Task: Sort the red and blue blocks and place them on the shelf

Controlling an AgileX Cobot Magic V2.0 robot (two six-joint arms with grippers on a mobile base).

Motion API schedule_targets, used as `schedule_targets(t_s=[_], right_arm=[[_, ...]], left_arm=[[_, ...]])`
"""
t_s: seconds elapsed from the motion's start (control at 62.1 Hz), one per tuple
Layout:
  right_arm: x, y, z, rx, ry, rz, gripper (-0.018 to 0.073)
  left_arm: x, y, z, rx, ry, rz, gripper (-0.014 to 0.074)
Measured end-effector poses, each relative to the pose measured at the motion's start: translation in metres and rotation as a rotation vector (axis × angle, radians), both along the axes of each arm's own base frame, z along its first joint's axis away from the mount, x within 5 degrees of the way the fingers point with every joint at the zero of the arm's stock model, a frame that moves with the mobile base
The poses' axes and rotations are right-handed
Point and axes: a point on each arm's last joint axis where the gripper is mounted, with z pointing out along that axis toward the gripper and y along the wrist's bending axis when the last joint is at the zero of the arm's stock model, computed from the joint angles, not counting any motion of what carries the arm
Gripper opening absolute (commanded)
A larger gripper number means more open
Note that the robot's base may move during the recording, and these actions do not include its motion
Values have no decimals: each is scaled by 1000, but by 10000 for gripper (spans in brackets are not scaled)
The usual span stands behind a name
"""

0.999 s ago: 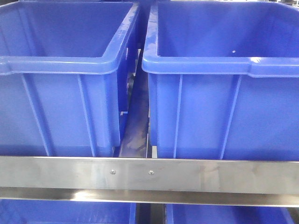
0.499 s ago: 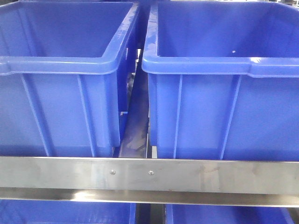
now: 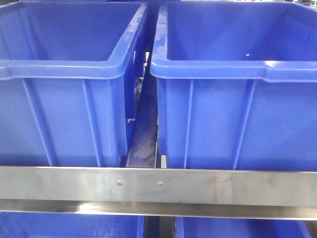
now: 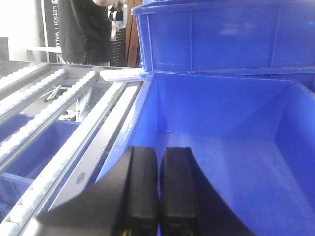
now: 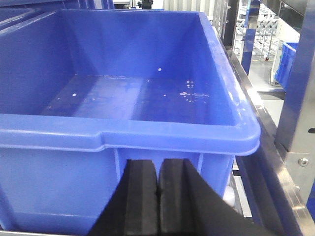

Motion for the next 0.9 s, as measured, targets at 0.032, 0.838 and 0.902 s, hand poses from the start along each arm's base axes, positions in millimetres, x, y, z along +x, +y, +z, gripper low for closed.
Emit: schedule_targets(t_s=[0.032,0.838,0.902], right_arm=[[0,0,0,0,0,0,57],[0,0,0,0,-3,0,57],[0,0,0,0,-3,0,57]], left_arm=[[0,0,0,0,0,0,124],[-34,-1,-74,91,32,-13,124],[-39,-2,-75,109,11,-17,124]])
